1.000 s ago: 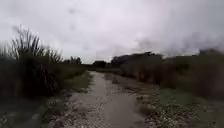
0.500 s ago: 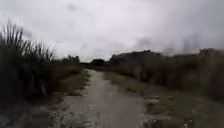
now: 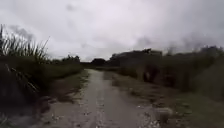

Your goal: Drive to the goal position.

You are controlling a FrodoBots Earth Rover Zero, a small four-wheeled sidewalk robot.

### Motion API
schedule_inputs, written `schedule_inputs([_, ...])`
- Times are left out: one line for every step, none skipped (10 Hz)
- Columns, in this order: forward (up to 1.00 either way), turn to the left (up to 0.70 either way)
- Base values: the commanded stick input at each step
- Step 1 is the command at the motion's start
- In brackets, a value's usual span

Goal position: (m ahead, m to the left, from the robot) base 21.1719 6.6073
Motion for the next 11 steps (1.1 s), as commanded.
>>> schedule_inputs([0.7,0.0])
schedule_inputs([0.7,0.0])
schedule_inputs([0.7,0.0])
schedule_inputs([0.7,0.0])
schedule_inputs([0.7,0.0])
schedule_inputs([0.7,0.16])
schedule_inputs([0.7,0.31])
schedule_inputs([0.7,0.35])
schedule_inputs([0.7,0.35])
schedule_inputs([0.7,0.35])
schedule_inputs([0.7,0.35])
